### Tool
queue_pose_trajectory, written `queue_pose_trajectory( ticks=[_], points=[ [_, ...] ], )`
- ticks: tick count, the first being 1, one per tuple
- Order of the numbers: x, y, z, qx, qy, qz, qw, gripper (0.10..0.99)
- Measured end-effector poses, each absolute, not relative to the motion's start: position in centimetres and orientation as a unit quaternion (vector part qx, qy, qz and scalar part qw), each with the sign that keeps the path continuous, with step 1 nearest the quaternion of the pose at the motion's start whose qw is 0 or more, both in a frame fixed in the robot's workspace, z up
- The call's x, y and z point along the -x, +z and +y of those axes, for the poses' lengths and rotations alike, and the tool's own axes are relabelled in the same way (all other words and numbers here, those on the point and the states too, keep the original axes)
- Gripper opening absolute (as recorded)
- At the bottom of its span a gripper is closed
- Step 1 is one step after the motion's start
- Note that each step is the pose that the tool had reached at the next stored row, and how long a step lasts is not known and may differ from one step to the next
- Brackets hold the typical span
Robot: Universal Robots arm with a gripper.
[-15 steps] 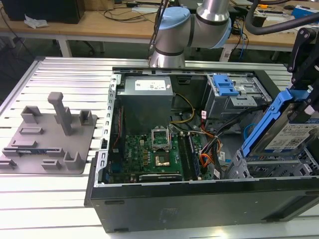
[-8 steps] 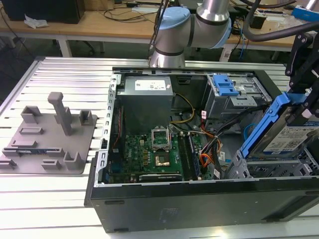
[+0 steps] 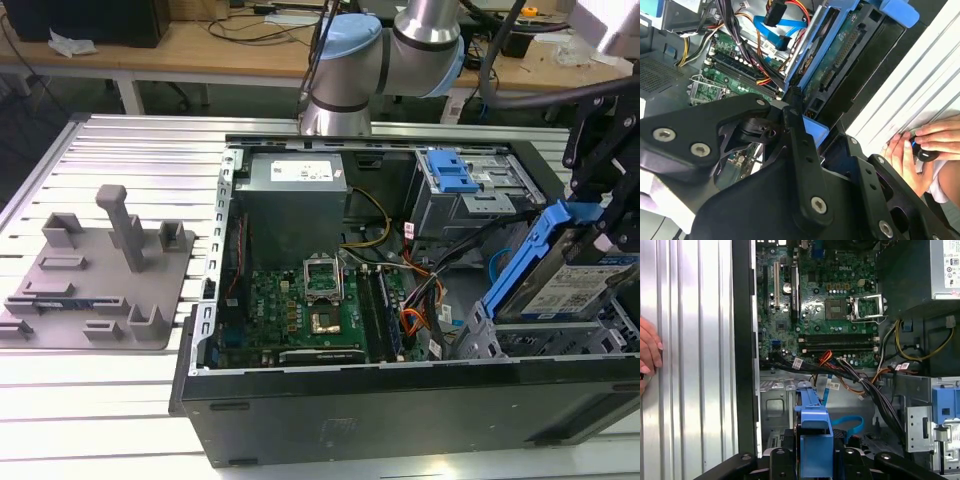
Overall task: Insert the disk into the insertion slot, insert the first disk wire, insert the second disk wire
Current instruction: 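Insert the disk into the insertion slot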
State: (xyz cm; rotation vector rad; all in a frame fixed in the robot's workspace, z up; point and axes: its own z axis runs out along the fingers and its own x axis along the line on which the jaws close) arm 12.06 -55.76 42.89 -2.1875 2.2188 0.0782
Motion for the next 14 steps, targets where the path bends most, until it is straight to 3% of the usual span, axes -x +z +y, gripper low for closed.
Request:
queue_pose_trajectory(
  ticks=[3,8,14],
  points=[
    [-12.1,41.7,-55.8,0.702,0.025,0.712,0.012,0.376],
    [-12.1,41.3,-55.8,0.702,0.025,0.712,0.012,0.624],
    [-12.1,41.3,-55.8,0.702,0.025,0.712,0.012,0.624]
  ],
)
